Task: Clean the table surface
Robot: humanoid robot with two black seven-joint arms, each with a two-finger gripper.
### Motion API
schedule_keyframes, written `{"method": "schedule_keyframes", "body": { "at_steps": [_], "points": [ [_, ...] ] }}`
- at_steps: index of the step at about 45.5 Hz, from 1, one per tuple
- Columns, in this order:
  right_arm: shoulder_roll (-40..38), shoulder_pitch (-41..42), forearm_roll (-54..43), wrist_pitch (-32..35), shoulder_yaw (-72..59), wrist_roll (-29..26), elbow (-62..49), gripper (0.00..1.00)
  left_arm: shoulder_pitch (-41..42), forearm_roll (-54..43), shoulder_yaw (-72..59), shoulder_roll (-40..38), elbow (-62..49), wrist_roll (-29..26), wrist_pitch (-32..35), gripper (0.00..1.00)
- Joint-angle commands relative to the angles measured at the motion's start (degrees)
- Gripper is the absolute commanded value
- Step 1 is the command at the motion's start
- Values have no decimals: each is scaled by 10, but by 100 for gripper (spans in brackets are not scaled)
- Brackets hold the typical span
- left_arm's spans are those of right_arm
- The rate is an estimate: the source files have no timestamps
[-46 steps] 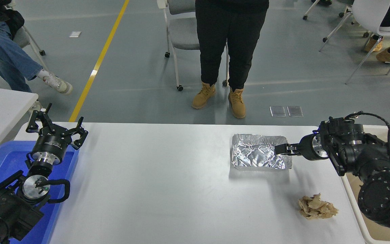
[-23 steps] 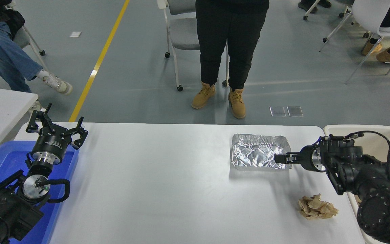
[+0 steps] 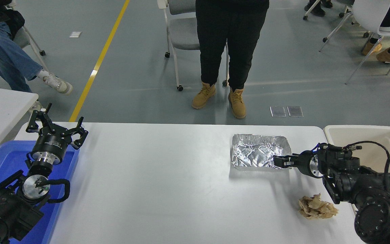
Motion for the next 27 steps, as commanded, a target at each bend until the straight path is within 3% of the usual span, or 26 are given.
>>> {"method": "schedule_keyframes", "body": {
  "at_steps": [1, 6, 27],
  "points": [
    [1, -1, -6, 3, 0, -2, 1, 23, 0, 0, 0, 0, 0, 0, 0, 100],
    [0, -1, -6, 8, -2, -1, 1, 0, 0, 0, 0, 0, 1, 0, 0, 100],
    [-2, 12, 17, 9, 22, 6, 1, 0, 0, 0, 0, 0, 1, 0, 0, 100]
  ]
}}
